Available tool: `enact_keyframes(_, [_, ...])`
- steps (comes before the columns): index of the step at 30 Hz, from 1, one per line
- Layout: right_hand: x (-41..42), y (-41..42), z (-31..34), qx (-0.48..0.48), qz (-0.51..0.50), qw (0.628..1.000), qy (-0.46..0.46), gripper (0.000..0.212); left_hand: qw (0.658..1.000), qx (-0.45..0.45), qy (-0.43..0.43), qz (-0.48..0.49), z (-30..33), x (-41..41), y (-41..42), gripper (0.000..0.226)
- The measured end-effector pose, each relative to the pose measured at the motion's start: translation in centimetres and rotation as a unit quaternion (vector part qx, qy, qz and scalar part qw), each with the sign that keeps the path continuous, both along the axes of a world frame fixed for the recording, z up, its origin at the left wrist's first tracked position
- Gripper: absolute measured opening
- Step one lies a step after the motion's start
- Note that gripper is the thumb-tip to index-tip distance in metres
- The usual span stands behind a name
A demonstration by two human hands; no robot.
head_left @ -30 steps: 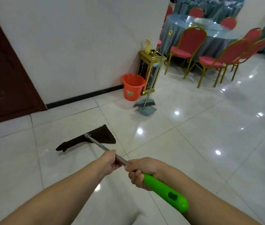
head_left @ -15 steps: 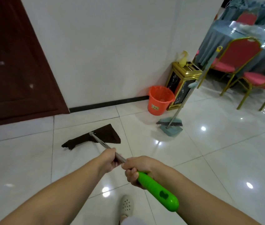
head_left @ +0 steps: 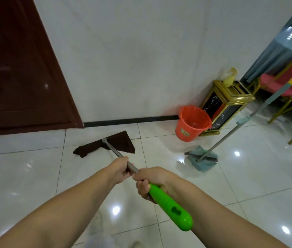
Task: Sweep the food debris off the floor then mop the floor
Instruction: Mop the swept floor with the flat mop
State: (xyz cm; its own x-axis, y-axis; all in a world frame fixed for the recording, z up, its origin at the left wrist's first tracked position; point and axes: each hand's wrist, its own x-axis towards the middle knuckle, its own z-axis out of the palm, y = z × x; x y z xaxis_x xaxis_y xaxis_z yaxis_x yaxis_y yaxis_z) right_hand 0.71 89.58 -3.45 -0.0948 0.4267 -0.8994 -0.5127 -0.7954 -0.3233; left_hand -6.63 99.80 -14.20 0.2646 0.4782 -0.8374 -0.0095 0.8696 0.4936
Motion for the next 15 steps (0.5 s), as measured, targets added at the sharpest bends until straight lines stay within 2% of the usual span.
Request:
enact_keyframes(6, [-1.4, 7.5, 0.9, -0.004, -0.012, 1.000, -0.009, 0.020, 1.000, -0.004, -0.010, -0.018, 0.6, -0.9, 7.6, 0.041])
enact_keyframes(11, [-4.7, 14.9, 2.5, -0.028, -0.064, 0.997, 0.019, 0.017, 0.999, 0.000, -0.021, -0.037, 1.5, -3.4, 14.4, 0.042])
enact_keyframes(15, [-7.4, 20.3, 3.6, -0.032, -0.114, 0.993, 0.023, 0.016, 0.998, -0.037, -0.038, -0.045, 1.3, -5.6, 19.2, 0.039])
